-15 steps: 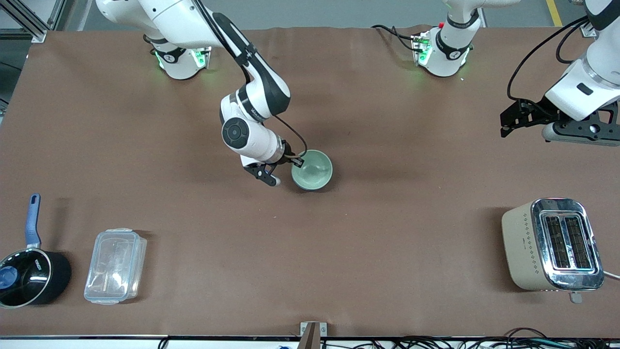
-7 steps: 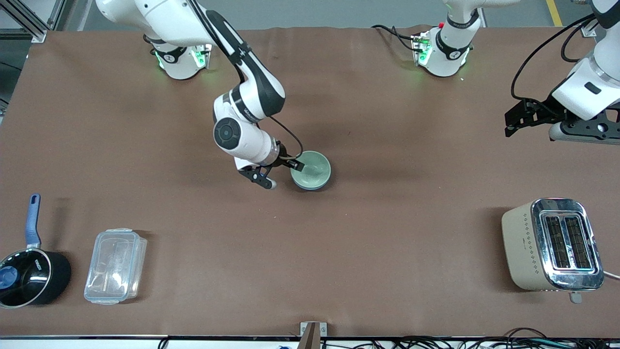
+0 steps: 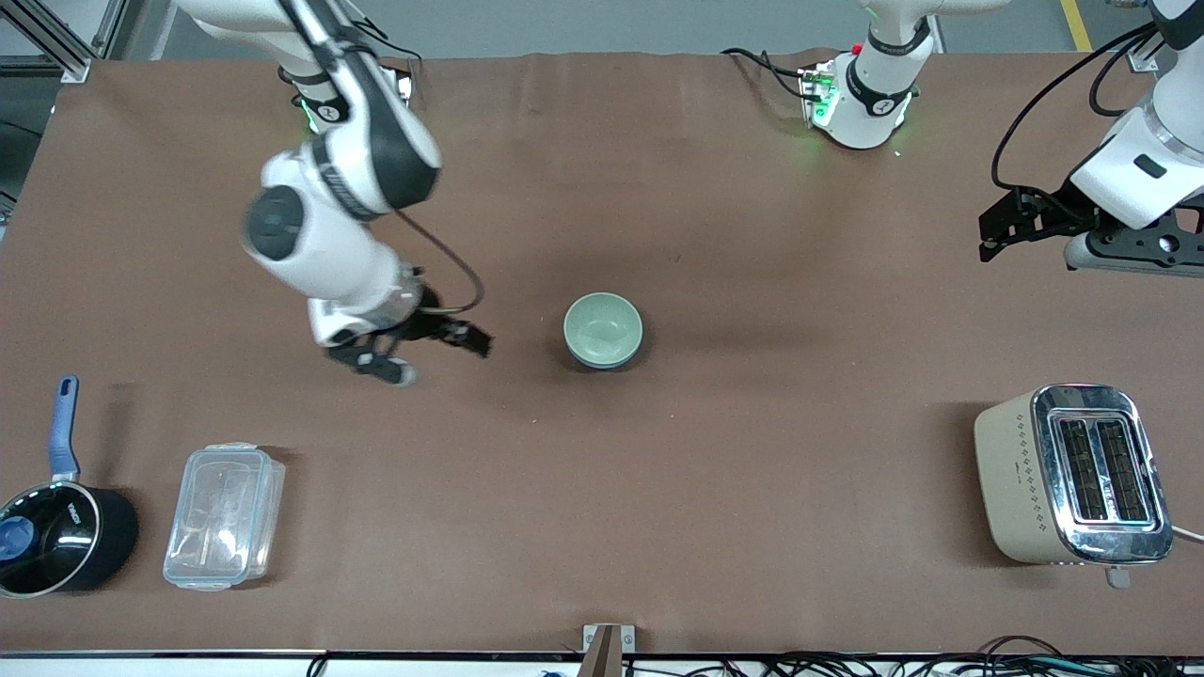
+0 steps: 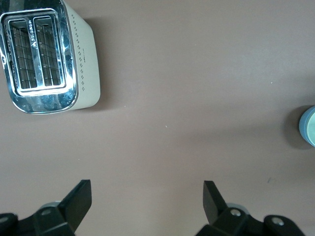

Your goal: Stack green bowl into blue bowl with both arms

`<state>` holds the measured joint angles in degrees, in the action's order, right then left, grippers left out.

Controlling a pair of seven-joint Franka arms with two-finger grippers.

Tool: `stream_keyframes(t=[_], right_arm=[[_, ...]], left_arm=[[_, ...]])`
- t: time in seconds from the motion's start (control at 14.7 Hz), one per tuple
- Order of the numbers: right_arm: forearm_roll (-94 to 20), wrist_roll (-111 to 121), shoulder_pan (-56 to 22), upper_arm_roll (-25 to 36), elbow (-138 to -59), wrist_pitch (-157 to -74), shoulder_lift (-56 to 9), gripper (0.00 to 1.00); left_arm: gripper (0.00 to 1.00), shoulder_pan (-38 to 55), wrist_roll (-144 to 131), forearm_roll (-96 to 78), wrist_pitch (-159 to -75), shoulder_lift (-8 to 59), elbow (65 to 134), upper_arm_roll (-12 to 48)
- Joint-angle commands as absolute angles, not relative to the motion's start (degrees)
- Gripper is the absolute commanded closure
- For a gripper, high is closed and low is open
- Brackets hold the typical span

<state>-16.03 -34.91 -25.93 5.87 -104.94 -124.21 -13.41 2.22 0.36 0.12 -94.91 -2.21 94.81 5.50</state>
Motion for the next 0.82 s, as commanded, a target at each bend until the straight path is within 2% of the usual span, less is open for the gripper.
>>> stream_keyframes(t=[0.0, 0.14, 0.27, 0.61, 0.75], right_arm=[[-9.7, -32.5, -19.8, 5.2, -114.1, -125.8, -5.3, 0.00], [-4.2, -30.3, -16.8, 5.2, -120.3, -126.3, -0.2, 0.00], [-3.7, -26.7, -13.5, 5.3, -123.0, -125.3, 3.6, 0.00], [-2.5, -11.1, -1.7, 5.4, -116.8, -113.0, 5.4, 0.00], [-2.5, -5.2, 2.9, 5.3, -111.6, -108.6, 4.9, 0.00]], left_arm=[[0.00, 1.9, 0.1, 0.0, -93.5, -2.6, 94.1, 5.7], [0.00, 1.9, 0.1, 0.0, -93.4, -2.6, 94.1, 5.5], [0.00, 1.9, 0.1, 0.0, -93.4, -3.0, 94.1, 5.5], [0.00, 1.9, 0.2, 0.0, -92.7, -3.1, 94.1, 5.5], [0.00, 1.9, 0.2, 0.0, -92.6, -3.1, 94.2, 5.7]])
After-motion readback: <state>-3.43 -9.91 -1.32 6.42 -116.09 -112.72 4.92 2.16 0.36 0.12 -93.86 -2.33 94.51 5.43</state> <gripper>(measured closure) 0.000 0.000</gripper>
